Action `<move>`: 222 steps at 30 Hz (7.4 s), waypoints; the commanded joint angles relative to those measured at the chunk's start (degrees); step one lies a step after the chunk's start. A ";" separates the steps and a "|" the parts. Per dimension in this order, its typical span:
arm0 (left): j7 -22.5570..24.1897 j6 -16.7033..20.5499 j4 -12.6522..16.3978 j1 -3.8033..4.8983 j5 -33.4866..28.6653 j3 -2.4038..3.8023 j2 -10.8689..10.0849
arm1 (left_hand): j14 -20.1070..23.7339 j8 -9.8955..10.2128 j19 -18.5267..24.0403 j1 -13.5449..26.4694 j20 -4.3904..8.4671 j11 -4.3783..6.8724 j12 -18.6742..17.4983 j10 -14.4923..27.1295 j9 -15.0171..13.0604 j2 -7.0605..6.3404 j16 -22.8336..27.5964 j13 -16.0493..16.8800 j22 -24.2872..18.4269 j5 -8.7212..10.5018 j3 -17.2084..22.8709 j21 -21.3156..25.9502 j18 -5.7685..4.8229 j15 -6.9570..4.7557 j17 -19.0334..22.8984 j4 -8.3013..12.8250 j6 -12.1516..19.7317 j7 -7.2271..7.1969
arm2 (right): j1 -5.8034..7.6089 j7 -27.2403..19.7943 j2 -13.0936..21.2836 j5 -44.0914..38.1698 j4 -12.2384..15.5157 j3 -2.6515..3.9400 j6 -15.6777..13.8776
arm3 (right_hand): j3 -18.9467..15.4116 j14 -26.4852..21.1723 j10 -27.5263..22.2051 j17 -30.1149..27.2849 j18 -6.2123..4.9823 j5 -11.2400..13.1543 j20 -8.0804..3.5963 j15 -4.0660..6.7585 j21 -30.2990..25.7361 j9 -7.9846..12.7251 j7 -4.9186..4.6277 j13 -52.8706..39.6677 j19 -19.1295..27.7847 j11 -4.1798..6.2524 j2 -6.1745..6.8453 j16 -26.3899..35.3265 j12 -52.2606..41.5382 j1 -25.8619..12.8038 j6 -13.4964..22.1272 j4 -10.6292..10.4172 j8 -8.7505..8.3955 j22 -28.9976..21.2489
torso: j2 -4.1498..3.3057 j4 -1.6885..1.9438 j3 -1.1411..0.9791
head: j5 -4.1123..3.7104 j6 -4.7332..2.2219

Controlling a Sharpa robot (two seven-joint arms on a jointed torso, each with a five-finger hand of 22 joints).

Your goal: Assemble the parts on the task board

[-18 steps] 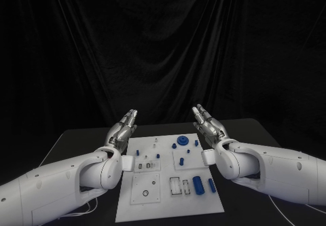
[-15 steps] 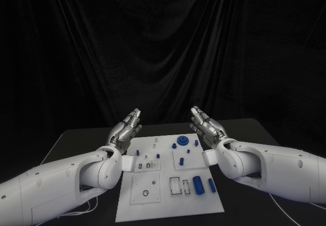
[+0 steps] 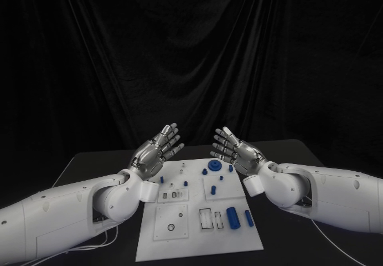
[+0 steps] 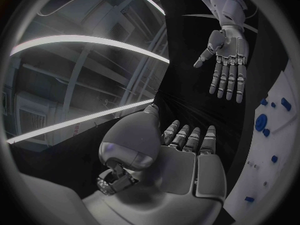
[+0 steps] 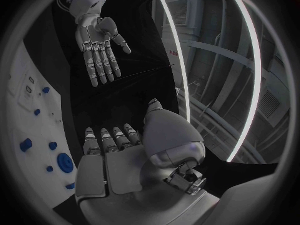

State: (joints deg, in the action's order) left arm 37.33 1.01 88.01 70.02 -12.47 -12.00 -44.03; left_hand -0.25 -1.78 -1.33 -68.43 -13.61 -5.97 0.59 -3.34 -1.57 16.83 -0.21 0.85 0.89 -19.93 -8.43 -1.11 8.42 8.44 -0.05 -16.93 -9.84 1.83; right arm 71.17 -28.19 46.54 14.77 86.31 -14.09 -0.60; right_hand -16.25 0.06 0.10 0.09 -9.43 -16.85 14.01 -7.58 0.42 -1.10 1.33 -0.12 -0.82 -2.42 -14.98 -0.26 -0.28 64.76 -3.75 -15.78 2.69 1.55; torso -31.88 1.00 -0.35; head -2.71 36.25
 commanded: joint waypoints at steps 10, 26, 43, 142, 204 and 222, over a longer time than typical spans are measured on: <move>8.72 -4.49 0.88 0.40 14.38 -0.07 -7.69 | -8.45 -0.64 -8.49 -10.03 -2.38 -3.10 2.09 -11.17 -0.46 -0.60 -3.85 3.75 3.42 -8.79 8.95 -6.43 1.06 2.32 -2.56 8.88 -3.89 1.57 | 2.20 -4.11 5.63 -7.46 -0.41 -0.11 4.82 | 3.24 26.14 15.69 7.03 -0.24 -12.04 2.69 -3.77 12.08 -3.63 -7.72 -4.34 -24.17 -7.48 1.27 -19.64 -24.35 12.58 -20.20 6.72 9.50 4.12 | -6.24 2.21 0.36 | 0.64 4.35; 14.96 -0.42 5.18 2.73 13.39 -0.07 -13.21 | -22.91 -3.94 -19.19 -6.57 -2.13 -2.67 4.29 -28.29 -1.96 -4.08 -13.03 11.43 6.22 -13.37 19.87 -13.53 1.24 1.85 -5.45 12.60 -18.01 6.68 | 5.21 -3.78 8.31 -13.31 1.16 -0.10 -1.17 | 8.48 32.11 17.98 5.45 -0.90 -13.21 2.53 -2.83 14.99 -3.33 -7.11 -3.73 -36.85 -6.44 2.18 -21.66 -31.36 21.34 -25.97 14.04 7.99 3.54 | -8.18 2.25 0.77 | 1.68 7.49; 14.64 -1.40 7.36 5.84 11.43 0.01 -16.95 | -26.33 -4.67 -20.57 -5.40 -2.72 -4.88 3.37 -30.72 -2.14 -5.92 -15.44 12.65 6.21 -13.26 23.54 -14.26 0.44 3.24 -5.56 12.66 -22.28 6.84 | 15.06 17.84 6.63 -45.66 0.69 -0.11 -6.99 | 13.40 57.46 29.68 12.68 -0.90 -8.71 -4.97 3.83 42.19 -3.85 -9.45 -4.21 -57.19 -6.89 8.06 -41.44 -40.83 22.97 -35.73 19.48 11.06 18.52 | -12.46 3.15 1.40 | 0.10 7.76; 12.20 -6.32 5.36 6.27 8.20 -0.13 -17.34 | -27.66 -5.13 -21.96 -4.18 -2.99 -6.60 3.15 -31.29 -2.30 -6.03 -16.87 13.26 6.20 -13.38 27.48 -14.96 -1.64 5.54 -5.26 12.46 -24.85 7.25 | 10.64 32.74 0.93 -113.74 1.26 -0.10 -21.16 | 35.90 79.09 47.65 49.20 5.34 0.89 -5.36 5.08 82.04 -7.59 -8.60 -3.49 -78.98 -4.99 16.56 -75.77 -23.96 15.32 -50.05 14.39 4.77 70.71 | -17.70 4.48 2.74 | -1.67 5.17; 11.00 -6.97 3.48 6.23 7.77 -0.12 -15.08 | -27.67 -5.11 -22.12 -3.88 -2.96 -6.16 2.99 -30.62 -2.29 -6.06 -17.17 13.27 6.16 -13.45 28.69 -15.04 -2.17 6.02 -5.14 12.35 -24.95 7.28 | 14.86 28.79 -14.88 -103.43 -12.13 0.21 -19.58 | 40.69 78.65 62.20 46.49 5.20 13.14 -7.76 7.46 81.00 -12.93 -9.62 -3.70 -78.51 -2.27 16.21 -72.72 -15.89 19.97 -54.99 16.62 5.75 70.64 | -17.82 4.89 2.80 | -1.47 3.45; 10.77 -7.43 3.03 6.23 7.77 -0.12 -14.81 | -27.61 -5.05 -22.11 -3.80 -2.93 -6.14 2.99 -30.48 -2.27 -6.62 -17.26 13.30 6.13 -13.18 28.92 -15.03 -2.33 6.14 -5.09 12.67 -24.76 7.30 | 14.15 29.75 -15.48 -107.17 -13.24 0.30 -22.12 | 40.86 78.18 61.93 45.66 5.09 12.69 -7.62 7.32 80.61 -12.99 -9.65 -3.65 -78.12 -2.40 16.54 -72.11 -14.96 20.29 -54.39 16.96 5.14 70.17 | -17.72 4.52 2.71 | -1.33 3.67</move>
State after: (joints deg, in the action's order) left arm 38.89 -5.39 91.02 76.22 -4.54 -12.16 -58.93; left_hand -27.97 -6.72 -23.08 -72.58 -16.48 -12.21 3.92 -34.10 -3.80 10.51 -17.29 14.06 7.05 -33.23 20.11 -15.94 6.59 14.25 -5.21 -4.35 -34.39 9.01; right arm 85.50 0.89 30.99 -91.17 73.02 -13.85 -21.22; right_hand 24.52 78.52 59.72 45.93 -4.93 -3.92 6.44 -0.27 81.36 -14.05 -8.31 -3.75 -79.42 -6.82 1.52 -72.70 -15.40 84.62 -58.66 0.82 8.02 71.85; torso -49.65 5.56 2.31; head -3.98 39.97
